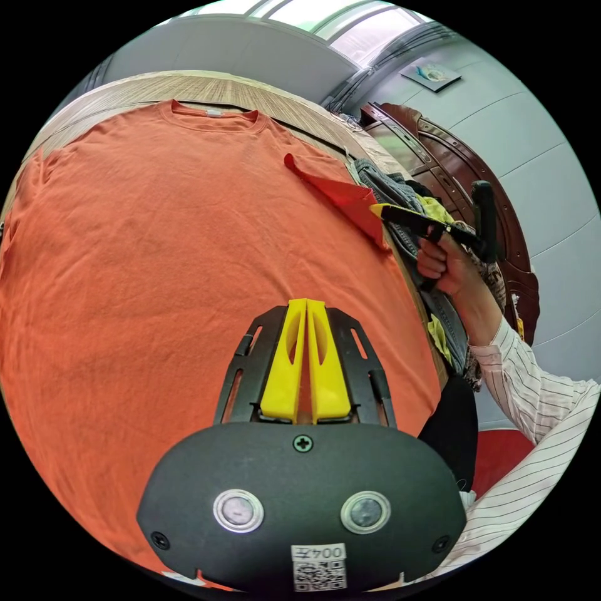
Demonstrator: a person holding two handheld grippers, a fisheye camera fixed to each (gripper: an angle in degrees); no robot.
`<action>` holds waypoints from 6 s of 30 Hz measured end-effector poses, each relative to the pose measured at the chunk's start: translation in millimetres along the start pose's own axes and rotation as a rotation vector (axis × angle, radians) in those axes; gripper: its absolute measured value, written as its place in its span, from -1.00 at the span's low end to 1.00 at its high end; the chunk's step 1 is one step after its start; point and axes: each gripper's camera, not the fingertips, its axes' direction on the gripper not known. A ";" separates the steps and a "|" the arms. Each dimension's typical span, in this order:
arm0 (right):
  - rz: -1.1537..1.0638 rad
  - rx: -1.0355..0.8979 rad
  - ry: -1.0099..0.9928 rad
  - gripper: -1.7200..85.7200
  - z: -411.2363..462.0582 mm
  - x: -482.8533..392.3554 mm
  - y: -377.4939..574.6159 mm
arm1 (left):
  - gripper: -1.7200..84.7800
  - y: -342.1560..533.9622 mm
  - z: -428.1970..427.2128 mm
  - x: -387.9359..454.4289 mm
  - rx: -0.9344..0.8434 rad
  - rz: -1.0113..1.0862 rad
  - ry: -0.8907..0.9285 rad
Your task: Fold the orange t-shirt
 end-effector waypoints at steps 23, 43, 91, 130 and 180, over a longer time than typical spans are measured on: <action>-0.086 -0.031 0.215 -0.74 24.9 13.3 7.3 | -0.94 1.8 -1.5 -11.6 0.007 -0.026 0.027; -0.032 -0.040 0.169 -0.89 24.1 25.8 5.0 | -0.95 -8.2 -0.2 -12.4 0.008 -0.025 0.023; 0.036 -0.067 0.142 -0.96 -23.2 71.7 76.2 | -0.95 -79.6 30.7 26.0 0.003 -0.016 -0.005; 0.295 0.218 -0.643 -0.96 -72.6 205.3 176.8 | -0.76 -477.9 257.8 231.4 -0.277 0.506 -0.210; 0.368 0.065 -0.248 -0.96 -9.2 155.2 107.0 | -0.95 -404.3 193.9 214.5 -0.256 0.408 -0.442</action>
